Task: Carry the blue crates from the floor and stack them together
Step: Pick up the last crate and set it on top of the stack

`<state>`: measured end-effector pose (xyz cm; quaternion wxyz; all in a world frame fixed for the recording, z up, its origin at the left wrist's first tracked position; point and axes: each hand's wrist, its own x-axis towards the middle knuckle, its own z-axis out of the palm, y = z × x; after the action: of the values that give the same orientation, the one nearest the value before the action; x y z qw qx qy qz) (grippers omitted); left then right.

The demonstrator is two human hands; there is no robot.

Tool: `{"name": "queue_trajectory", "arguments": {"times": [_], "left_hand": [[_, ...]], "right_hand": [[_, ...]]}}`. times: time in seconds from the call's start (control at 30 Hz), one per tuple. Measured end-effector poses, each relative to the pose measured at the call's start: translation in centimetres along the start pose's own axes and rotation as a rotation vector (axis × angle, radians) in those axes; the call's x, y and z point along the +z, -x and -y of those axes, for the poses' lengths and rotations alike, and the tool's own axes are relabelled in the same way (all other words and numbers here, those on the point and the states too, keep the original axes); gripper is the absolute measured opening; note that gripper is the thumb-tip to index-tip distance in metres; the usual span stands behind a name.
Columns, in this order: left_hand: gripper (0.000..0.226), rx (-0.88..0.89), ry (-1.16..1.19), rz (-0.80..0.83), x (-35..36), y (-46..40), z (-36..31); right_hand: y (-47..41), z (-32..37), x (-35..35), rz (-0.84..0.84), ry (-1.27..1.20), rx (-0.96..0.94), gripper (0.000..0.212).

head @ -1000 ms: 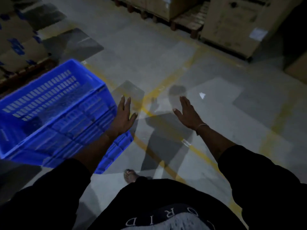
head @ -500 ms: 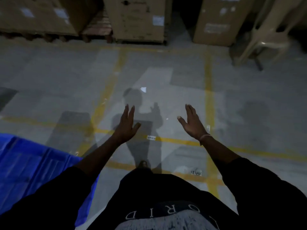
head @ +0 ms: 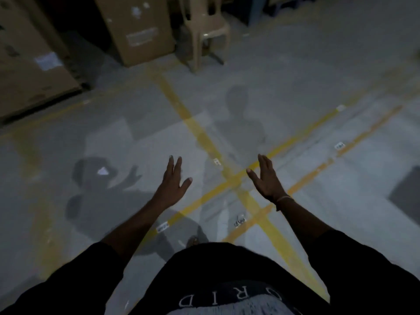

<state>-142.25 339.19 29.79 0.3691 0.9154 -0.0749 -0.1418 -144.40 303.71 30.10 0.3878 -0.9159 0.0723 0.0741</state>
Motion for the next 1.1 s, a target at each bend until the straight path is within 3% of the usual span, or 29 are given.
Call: {"name": "queue_trajectory", "arguments": {"times": [0.27, 0.5, 0.8, 1.1], "left_hand": [[0.084, 0.240, -0.085, 0.278, 4.5, -11.9, -7.1], [0.084, 0.379, -0.155, 0.482, 13.5, -21.7, -16.8], [0.085, 0.521, -0.190, 0.575, 26.4, -32.6, -34.3], [0.086, 0.523, -0.090, 0.636, 37.8, -40.1, -48.8]], "right_hand": [[2.3, -7.3, -4.6, -0.238, -0.090, 0.285, 0.085], [2.2, -16.6, -11.7, -0.404, -0.183, 0.468, 0.083], [-0.2, -28.8, -26.7, -0.560, -0.236, 0.574, 0.085], [-3.3, -39.1, -40.3, -0.623, -0.213, 0.645, 0.089]]}}
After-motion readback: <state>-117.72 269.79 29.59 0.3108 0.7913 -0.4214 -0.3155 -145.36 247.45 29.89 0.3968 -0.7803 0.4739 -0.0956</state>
